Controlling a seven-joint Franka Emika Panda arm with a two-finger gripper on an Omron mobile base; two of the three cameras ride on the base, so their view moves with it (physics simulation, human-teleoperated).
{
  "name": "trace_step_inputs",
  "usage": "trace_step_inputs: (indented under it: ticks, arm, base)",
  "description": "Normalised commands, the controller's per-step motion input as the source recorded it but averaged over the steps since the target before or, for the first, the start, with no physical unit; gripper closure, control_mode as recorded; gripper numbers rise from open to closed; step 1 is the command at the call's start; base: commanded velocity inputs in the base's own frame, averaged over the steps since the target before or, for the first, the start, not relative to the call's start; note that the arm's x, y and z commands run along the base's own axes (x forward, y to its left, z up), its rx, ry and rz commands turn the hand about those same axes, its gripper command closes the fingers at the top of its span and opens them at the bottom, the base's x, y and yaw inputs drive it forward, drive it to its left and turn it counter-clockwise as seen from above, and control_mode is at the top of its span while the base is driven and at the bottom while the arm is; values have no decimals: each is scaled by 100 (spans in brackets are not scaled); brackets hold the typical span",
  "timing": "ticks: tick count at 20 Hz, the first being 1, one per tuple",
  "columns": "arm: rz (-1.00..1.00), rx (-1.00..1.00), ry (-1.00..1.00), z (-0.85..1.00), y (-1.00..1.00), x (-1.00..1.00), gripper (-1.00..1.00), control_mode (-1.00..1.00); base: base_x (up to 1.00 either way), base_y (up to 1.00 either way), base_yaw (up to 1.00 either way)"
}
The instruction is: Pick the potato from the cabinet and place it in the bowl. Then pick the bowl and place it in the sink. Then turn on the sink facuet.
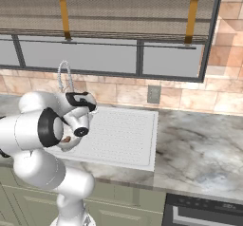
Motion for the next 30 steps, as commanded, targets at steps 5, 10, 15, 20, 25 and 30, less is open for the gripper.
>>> trace_step_inputs:
  ticks: [5,10,15,20,25,30]
  arm:
    - [-5,0,0,7,11,3,-100,-100]
    - [-9,0,1,7,5,33,-100,-100]
    - [-13,0,9,0,0,49,-100,-100]
    - [-8,0,10,-21,3,35,-100,-100]
    - [0,-3,5,-33,24,8,-100,-100]
    - [0,-2,1,-23,26,0,-100,-100]
  base:
    - [0,0,0]
    - [0,0,0]
    - [0,0,0]
    - [0,0,0]
    - [0,0,0]
    - [0,0,0]
